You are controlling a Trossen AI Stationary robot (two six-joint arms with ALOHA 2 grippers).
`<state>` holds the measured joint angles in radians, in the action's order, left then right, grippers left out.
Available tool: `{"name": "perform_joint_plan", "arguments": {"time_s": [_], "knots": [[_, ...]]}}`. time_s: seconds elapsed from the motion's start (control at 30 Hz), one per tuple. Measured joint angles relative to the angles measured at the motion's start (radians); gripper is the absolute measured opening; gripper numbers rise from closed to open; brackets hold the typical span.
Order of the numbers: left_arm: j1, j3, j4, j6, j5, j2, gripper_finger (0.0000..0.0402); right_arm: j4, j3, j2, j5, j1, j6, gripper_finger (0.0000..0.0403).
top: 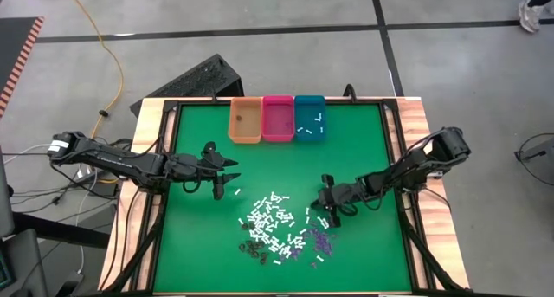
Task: Sort Halloween decoration
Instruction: Put the white bone toy into the blue bin
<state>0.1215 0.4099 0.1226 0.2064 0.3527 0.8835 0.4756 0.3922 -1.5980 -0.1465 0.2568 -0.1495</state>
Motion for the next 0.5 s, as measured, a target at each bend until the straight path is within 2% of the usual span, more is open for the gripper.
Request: {"name": "perform_joint_plan", "arguments": {"time_s": [0.5], "knots": [[0.000,0.000,0.000,-0.028,0.001,0.000,0.0179,-0.023,-0.002,0.203,-0.008,-0.150,0.061,0.0023]]}}
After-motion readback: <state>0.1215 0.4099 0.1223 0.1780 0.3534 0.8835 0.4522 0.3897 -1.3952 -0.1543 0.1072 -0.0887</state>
